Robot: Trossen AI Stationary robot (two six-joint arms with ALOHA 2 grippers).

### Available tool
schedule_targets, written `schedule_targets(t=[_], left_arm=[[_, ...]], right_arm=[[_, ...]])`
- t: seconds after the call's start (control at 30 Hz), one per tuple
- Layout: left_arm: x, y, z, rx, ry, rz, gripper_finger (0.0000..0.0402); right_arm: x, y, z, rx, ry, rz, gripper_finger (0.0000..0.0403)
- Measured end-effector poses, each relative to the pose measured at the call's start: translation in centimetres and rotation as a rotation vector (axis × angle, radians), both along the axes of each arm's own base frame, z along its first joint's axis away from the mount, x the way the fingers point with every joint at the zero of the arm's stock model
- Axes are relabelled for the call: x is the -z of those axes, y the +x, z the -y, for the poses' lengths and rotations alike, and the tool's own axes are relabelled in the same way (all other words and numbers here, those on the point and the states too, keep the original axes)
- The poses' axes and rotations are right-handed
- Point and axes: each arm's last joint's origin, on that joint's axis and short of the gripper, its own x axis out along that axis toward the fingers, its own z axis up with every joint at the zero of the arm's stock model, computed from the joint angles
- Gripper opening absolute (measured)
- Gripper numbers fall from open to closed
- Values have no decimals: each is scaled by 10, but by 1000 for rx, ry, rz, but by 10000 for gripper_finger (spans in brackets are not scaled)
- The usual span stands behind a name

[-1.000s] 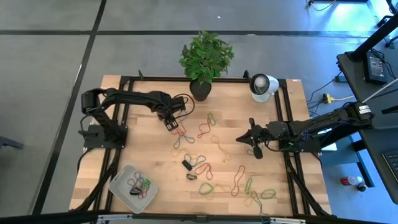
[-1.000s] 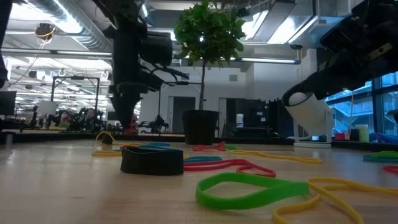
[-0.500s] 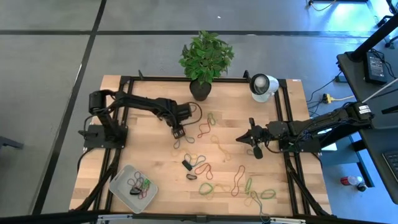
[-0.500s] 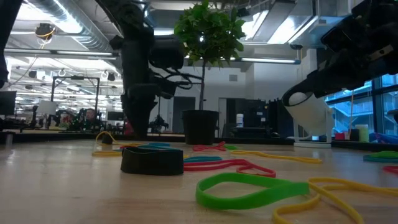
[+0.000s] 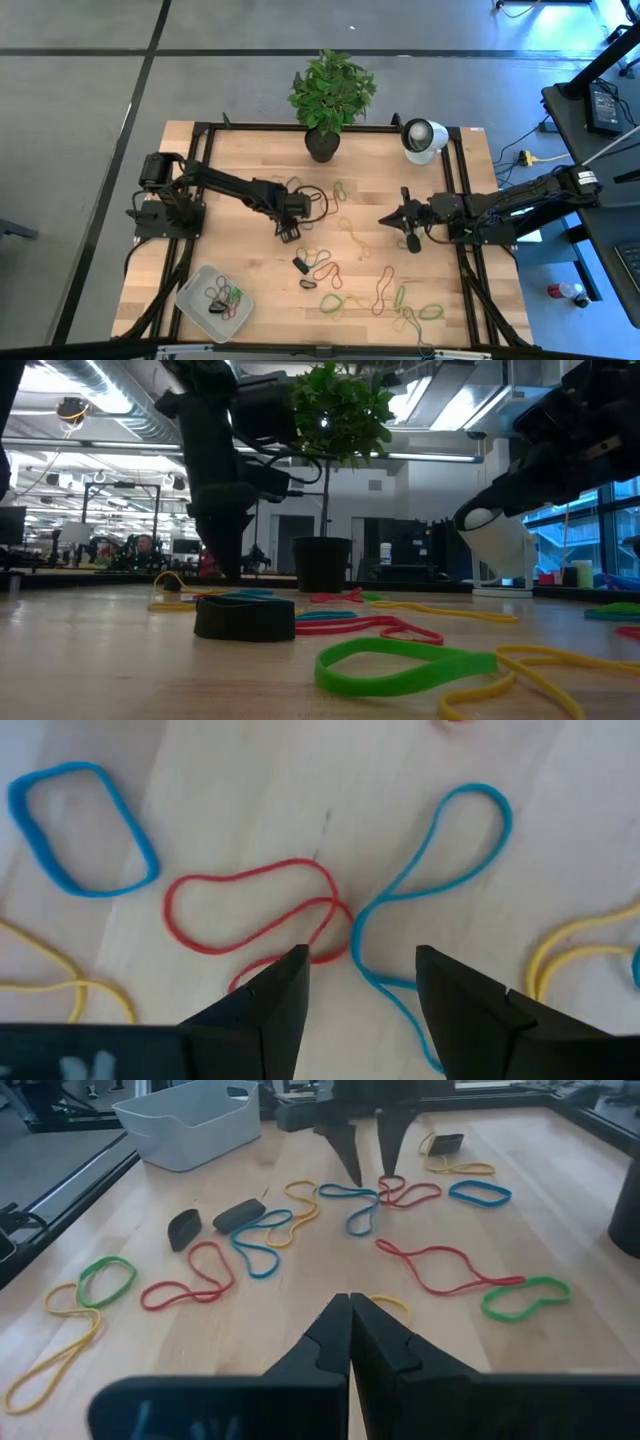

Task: Pick and place rubber bands into bin
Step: Put the blue rubber band into the gray bin

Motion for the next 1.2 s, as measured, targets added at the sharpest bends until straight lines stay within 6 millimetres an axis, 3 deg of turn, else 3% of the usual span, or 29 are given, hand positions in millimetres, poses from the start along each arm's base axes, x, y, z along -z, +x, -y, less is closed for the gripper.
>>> schedule_targets(t=[0.33, 0.43, 0.6, 0.7, 0.97, 1.13, 1.2], left_arm=[[31, 10, -1, -34, -3, -60, 175], [32, 10, -1, -37, -3, -61, 153], [16, 11, 2, -21, 11, -30, 59], [-7, 16, 7, -10, 7, 60, 11], [-51, 16, 26, 29, 54, 202, 2], [-48, 11, 30, 12, 72, 166, 10], [-38, 10, 30, 2, 67, 137, 20]], right_arm=[[-2, 1, 2, 13, -1, 17, 9], [-2, 1, 2, 8, -16, 18, 9], [-2, 1, 2, 7, -17, 18, 9], [-2, 1, 2, 8, -16, 23, 9], [-3, 1, 2, 2, -35, 37, 9], [-7, 2, 2, 1, -41, 78, 9], [-7, 2, 2, 1, -41, 77, 9]])
